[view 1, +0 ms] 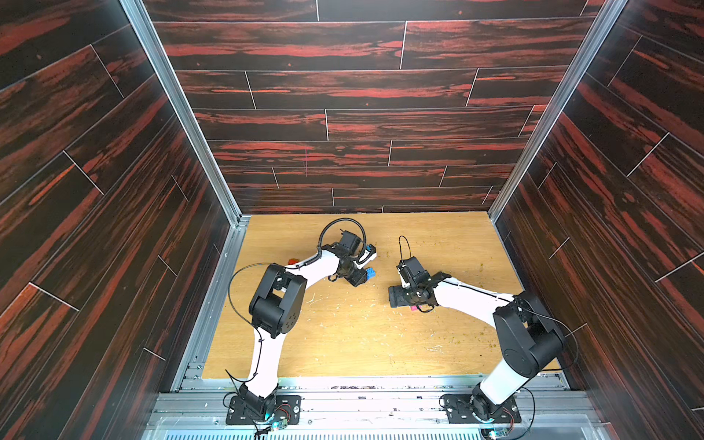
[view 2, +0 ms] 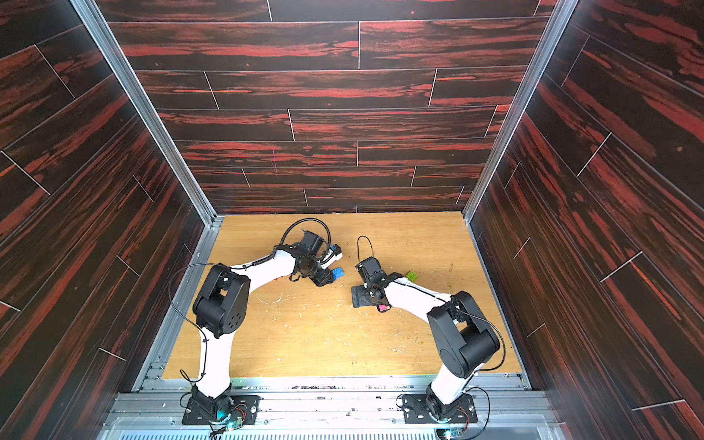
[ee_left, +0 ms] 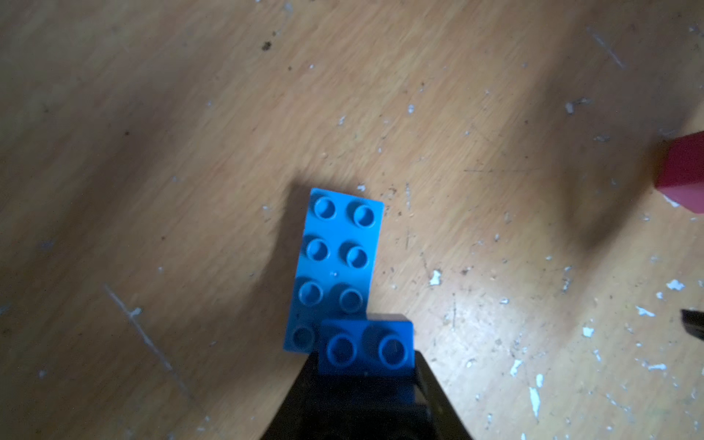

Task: Assemble the letter v with lego
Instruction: Assemble the lego brick with the lego brick.

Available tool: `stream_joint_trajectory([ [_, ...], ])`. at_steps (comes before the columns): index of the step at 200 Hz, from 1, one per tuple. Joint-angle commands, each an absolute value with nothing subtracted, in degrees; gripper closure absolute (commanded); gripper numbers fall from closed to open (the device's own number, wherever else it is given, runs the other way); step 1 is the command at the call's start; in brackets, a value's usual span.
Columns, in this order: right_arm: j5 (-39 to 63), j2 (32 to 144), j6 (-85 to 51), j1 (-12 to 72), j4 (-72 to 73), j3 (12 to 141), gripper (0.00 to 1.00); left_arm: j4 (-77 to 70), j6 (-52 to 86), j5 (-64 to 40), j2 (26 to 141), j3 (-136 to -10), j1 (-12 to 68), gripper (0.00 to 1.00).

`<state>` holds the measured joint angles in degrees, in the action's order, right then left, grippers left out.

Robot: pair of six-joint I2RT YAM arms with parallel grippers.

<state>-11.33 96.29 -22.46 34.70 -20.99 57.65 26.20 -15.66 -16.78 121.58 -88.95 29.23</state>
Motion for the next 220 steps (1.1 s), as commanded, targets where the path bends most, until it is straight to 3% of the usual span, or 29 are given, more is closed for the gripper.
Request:
stream_joint_trajectory([
  [1, -11.96, 94.51, -22.62, 35.06, -21.80, 56.95, 0.12, 32.43, -15.73, -16.59, 123.84, -87.55, 30.23, 0.75],
  [59, -12.19, 94.66, -22.80, 35.00, -21.78, 56.90, 0.12, 35.69, -20.71, -12.28, 121.91, -90.47, 30.15, 0.75],
  [220, -12.77, 96.50, -23.20, 35.05, -21.30, 57.12, 0.12, 27.21, -23.11, -11.59, 116.93, -89.47, 28.88, 0.72],
])
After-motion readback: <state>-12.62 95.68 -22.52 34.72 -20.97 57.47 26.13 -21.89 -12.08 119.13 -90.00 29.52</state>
